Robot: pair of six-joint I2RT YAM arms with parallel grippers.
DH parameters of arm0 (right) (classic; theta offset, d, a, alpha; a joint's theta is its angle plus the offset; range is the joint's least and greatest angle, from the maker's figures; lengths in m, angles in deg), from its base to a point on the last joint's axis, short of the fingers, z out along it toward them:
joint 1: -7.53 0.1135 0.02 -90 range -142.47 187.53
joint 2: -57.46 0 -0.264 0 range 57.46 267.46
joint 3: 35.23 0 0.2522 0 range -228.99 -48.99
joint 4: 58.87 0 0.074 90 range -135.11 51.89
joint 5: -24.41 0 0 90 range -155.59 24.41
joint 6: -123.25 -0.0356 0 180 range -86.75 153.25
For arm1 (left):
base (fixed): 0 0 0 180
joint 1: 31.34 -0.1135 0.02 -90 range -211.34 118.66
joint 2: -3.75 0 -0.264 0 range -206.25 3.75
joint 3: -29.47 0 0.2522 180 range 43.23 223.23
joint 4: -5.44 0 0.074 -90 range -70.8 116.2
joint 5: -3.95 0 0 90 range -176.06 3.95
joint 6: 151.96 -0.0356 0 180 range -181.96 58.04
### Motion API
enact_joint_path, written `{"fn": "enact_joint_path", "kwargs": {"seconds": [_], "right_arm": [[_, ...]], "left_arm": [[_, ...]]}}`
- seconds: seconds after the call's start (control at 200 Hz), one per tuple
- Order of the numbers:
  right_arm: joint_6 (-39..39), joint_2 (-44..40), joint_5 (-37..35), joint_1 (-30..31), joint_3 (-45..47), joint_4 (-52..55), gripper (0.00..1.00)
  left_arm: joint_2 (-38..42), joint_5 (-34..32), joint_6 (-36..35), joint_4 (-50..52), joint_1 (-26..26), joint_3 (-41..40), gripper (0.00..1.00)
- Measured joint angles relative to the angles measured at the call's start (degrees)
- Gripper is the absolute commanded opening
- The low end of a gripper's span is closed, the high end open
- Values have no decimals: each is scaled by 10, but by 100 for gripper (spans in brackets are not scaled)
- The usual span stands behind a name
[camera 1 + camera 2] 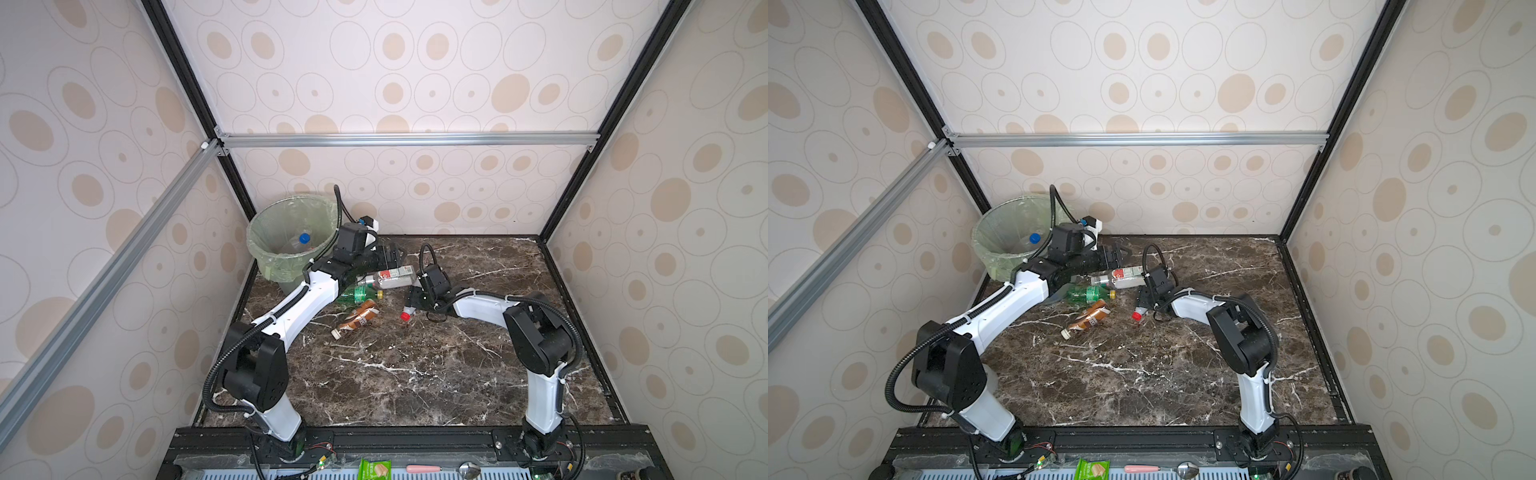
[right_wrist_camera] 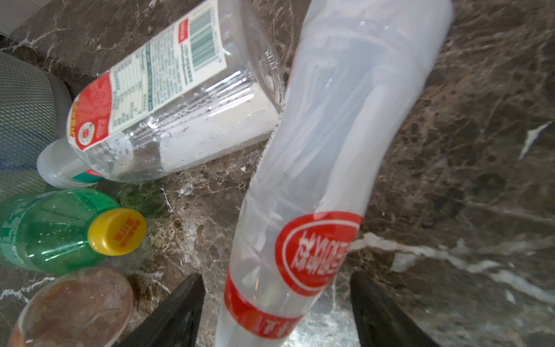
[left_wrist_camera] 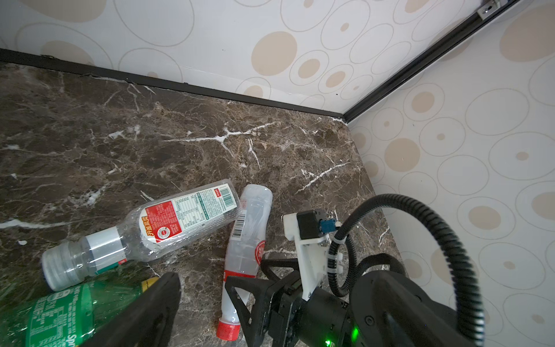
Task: Throw the plastic bottles in the bin
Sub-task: Pick up the plastic bottle from the top-center of the table.
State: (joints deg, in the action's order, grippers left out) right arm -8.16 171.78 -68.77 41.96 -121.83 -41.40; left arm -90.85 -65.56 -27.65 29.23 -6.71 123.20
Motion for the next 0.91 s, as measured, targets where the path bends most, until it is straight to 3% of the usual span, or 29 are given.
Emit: {"fn": "enact_joint_path", "kwargs": {"seconds": [0.35,0.615,0.905], "right_arm": [[-7,14,-12,0,-5,15,58],[-8,3,-16,-1,18,-2,39],[5,-48,-16,-9,80,-4,36]], "left_arm": [[-5,0,0,-2,0,0,99],[-21,0,0,-6,2,-1,99],[-36,0,4,-10,10,-1,99]]}}
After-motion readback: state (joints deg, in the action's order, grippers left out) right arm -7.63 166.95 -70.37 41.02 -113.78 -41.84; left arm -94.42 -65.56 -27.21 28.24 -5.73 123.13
